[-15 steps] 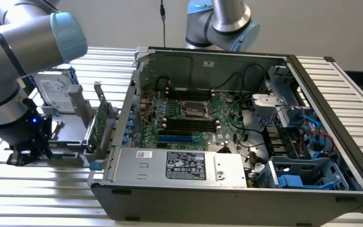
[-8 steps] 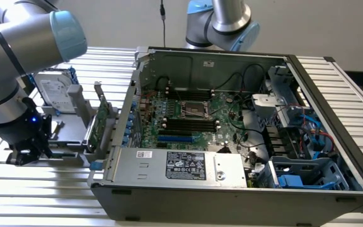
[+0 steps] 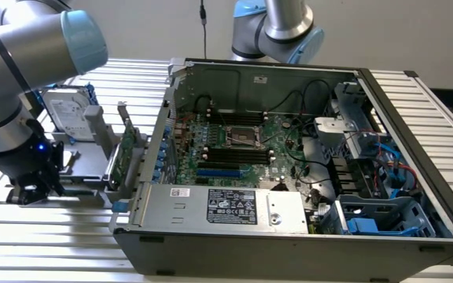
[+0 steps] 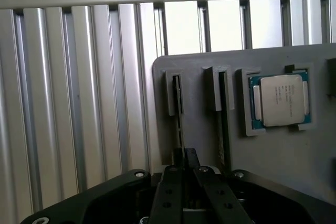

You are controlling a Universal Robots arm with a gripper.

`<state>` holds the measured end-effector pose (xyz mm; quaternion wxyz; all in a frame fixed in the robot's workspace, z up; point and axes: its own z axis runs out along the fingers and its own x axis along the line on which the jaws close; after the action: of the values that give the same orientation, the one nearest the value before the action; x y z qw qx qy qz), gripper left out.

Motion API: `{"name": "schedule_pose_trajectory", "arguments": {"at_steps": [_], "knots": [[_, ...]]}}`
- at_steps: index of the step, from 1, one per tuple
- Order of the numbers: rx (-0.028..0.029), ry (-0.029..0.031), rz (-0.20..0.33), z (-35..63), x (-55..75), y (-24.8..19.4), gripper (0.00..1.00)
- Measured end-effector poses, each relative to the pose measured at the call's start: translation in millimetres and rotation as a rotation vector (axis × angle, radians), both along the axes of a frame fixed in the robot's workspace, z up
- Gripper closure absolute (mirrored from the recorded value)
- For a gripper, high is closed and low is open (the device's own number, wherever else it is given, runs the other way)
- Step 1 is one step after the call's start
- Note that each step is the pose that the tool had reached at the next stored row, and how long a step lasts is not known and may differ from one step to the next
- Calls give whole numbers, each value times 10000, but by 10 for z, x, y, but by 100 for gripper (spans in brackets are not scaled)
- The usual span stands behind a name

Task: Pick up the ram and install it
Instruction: 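Pick up the ram and move it above insertion slot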

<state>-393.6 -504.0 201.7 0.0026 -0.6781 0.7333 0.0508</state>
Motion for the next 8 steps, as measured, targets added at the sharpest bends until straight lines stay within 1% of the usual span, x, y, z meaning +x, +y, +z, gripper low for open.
{"name": "schedule_pose_trajectory", "arguments": {"at_steps": [8], "knots": [[0, 0, 0, 64, 0, 0, 86]]}}
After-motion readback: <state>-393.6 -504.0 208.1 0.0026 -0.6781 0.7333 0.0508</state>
